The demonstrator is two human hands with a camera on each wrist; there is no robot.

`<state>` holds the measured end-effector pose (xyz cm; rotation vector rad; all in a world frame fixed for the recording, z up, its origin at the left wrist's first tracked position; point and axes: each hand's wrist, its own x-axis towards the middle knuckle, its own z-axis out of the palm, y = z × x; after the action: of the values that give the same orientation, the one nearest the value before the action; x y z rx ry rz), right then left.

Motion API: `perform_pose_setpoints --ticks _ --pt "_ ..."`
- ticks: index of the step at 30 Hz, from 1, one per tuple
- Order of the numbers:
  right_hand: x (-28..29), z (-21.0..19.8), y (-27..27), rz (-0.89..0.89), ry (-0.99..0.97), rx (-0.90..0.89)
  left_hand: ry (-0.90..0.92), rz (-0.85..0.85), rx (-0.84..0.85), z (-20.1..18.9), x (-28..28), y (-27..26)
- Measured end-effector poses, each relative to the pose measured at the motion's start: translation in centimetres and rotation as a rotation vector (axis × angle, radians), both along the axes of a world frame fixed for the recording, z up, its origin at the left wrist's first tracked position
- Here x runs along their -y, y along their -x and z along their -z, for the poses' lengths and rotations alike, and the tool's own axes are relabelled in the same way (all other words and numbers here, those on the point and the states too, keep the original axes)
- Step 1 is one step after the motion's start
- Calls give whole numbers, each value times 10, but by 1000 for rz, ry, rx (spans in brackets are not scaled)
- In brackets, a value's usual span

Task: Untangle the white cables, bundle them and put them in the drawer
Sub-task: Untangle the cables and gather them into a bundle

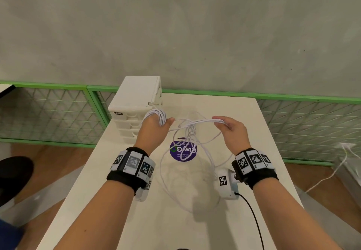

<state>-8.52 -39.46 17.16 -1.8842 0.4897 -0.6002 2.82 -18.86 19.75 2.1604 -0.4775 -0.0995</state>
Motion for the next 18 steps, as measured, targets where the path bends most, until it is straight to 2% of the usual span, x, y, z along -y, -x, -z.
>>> perform_pose_setpoints --ticks 3,5,7,11,14,18 --pt "-5 -1 -2 -13 -31 -68 79 98 -87 -8 6 8" --pt "-14 -4 -6 -69 13 -82 16 228 -102 -15 13 19" --pt "-23 -9 -9 -176 69 -65 -42 275 -127 -16 20 27" --pt "-24 -13 -9 -194 85 -41 -138 201 -50 -13 17 25" --pt "0 0 0 -99 177 -193 -67 114 -94 -15 1 11" --pt "26 21 20 -44 70 -272 5 -56 -115 -22 -20 -6"
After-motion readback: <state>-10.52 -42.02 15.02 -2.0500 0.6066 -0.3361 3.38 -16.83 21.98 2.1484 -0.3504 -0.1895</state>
